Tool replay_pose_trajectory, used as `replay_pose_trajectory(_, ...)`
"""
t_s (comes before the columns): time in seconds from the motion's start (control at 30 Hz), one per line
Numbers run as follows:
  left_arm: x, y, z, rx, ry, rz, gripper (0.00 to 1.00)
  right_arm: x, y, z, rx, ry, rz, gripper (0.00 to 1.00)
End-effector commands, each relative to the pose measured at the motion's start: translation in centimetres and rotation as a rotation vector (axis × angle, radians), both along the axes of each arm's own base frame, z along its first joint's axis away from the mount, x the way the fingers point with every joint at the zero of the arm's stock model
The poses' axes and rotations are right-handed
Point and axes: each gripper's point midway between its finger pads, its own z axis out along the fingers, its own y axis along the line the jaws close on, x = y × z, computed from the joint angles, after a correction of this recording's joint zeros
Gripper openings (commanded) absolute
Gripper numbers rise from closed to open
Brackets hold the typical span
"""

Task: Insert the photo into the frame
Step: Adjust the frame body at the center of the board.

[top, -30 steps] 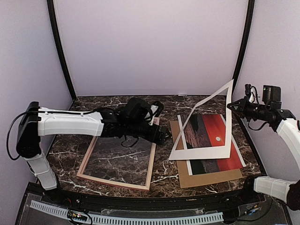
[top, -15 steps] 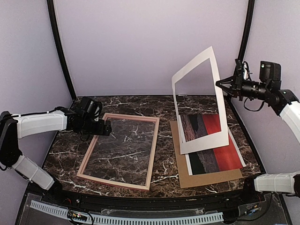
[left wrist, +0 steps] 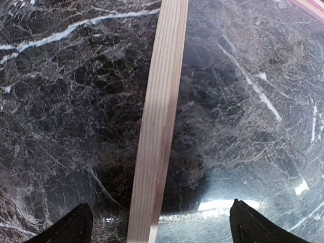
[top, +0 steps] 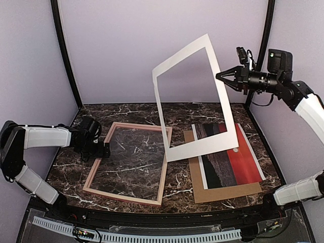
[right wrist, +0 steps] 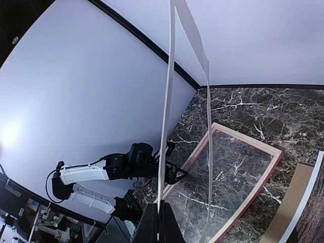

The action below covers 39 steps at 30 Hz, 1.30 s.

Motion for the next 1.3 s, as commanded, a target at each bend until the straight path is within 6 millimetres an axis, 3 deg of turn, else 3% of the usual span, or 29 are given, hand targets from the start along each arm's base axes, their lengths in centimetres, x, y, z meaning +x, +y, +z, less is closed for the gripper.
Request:
replay_pose_trajectory(0.0,-0.8,-0.2,-1.1,-0.056,0.02,0.01,0.97,0.1,1.4,1.9,0.026,-0.049,0.019,0.0)
replay_pose_trajectory(0.33,-3.6,-4.1,-1.7,-0.319,0.07,-0.066,0.9,1.1,3.5,2.6,0.024,-0.041,0.04,0.0)
replay_pose_trajectory(0.63,-6.2,-9.2,1.3,-0.533,0.035,-0.156,0.84,2.5,5.5,2.0,0.036,-0.015,0.046,0.0)
replay_pose_trajectory(0.73,-6.9,-10.9,2.1,-0.59,0.036,-0.196,0.84,2.9,6.7,1.5,0.037,-0.003,0.055,0.0)
replay_pose_trajectory(0.83,-6.7,-11.5,3.4,-0.61,0.005,-0.218,0.83,2.7,8.6,0.6,0.038,0.017,0.081,0.0)
replay_pose_trajectory(0.97,-5.4,-9.4,6.0,-0.504,-0.107,-0.172,0.87,1.4,11.8,-0.2,0.062,0.039,0.134,0.0)
replay_pose_trajectory(1.17,-3.4,-3.1,9.7,-0.294,-0.28,-0.013,0.93,-0.8,15.5,-1.5,0.156,0.093,0.219,0.0)
replay_pose_trajectory(1.27,-3.0,-0.6,11.3,-0.216,-0.338,0.045,0.94,0.1,15.4,-4.9,0.144,0.153,0.166,0.0)
